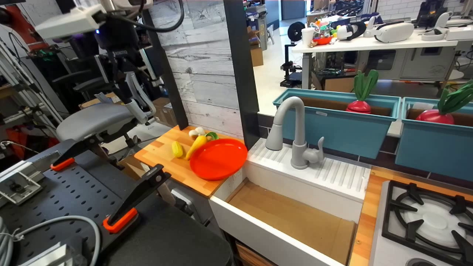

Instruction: Pick the yellow object and put it on the plate

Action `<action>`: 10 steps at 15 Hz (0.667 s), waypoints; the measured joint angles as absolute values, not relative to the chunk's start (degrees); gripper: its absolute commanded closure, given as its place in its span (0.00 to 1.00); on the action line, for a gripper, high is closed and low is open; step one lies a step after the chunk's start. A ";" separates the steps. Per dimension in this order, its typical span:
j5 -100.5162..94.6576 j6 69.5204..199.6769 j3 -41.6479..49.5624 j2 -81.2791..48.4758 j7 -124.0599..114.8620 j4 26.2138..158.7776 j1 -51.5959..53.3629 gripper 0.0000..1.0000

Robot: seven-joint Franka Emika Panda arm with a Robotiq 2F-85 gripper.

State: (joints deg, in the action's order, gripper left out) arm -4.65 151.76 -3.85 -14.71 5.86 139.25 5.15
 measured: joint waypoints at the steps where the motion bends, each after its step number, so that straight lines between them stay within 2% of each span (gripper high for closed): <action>1: -6.05 152.91 -3.86 -17.30 4.95 137.99 5.88 0.00; 10: -11.88 156.58 -2.66 -38.01 2.57 122.81 12.57 0.00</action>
